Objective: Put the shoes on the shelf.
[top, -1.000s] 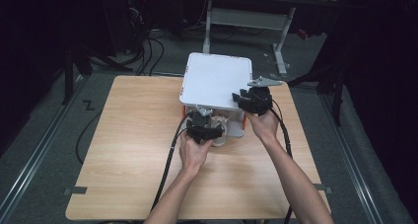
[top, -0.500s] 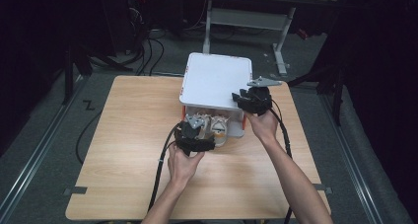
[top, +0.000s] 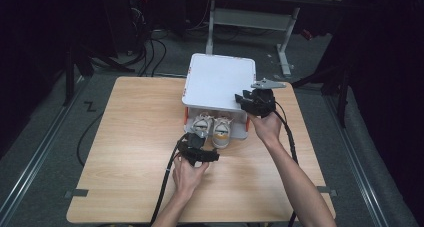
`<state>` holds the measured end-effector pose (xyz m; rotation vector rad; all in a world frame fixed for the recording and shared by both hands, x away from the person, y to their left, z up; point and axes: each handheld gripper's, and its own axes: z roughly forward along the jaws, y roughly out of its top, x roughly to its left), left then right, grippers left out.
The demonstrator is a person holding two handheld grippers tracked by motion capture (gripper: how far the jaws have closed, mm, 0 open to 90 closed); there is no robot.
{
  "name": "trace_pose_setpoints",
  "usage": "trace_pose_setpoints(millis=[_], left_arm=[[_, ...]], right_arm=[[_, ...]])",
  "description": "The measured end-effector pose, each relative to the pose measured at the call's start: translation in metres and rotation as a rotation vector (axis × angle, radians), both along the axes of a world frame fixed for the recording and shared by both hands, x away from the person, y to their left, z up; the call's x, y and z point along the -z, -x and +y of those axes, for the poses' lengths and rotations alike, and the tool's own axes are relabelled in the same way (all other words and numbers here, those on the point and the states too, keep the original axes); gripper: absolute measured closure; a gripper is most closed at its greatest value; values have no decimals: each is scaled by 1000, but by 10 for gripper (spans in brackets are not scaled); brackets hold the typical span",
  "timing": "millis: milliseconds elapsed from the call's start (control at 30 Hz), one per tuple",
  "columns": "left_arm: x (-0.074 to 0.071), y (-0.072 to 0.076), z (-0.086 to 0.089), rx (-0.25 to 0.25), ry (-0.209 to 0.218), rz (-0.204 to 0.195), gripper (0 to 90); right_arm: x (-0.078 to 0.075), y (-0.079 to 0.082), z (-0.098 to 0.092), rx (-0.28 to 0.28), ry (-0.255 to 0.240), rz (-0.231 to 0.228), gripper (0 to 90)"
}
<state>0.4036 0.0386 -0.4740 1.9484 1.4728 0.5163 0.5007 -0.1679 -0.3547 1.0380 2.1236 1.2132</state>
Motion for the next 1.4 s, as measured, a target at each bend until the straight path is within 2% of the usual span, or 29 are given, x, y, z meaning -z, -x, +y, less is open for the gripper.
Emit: trace_pose_setpoints(millis=[133,300,567,667,800,933,1100,1200,1233,1267,1333,1367,1400], left_arm=[[0,-4,-5,-21,5,-7,51],[0,-9,-13,-38,-37,-10,85],[0,-17,-12,-49,-9,-25,148],[-1,-23,-14,-49,-15,-24,167],[1,-32,-17,-69,8,-34,194],[3,-41,-21,-76,9,-59,207],[9,-50,-22,-93,31,-91,235],[12,-53,-24,-105,22,-116,258],[12,-54,-24,-102,16,-114,266],[13,-55,-25,-110,40,-108,270],[12,-60,-26,-112,20,-108,276],[10,-63,-30,-110,9,-92,275],[9,-66,-32,-128,-1,-108,276]], right_arm=[[-1,0,4,8,18,3,614],[-1,0,4,9,15,-2,614],[-1,0,4,8,20,-1,614],[-1,0,4,10,19,-2,613],[-1,0,4,6,21,0,613],[-2,-1,4,8,24,9,614],[-2,-1,4,18,17,9,614],[-2,-1,5,19,21,12,615],[-2,-1,5,19,26,10,615],[-2,-1,5,19,25,11,615],[-2,-1,5,18,23,12,615],[-2,-1,5,21,21,11,615],[-2,-1,5,22,24,13,615]])
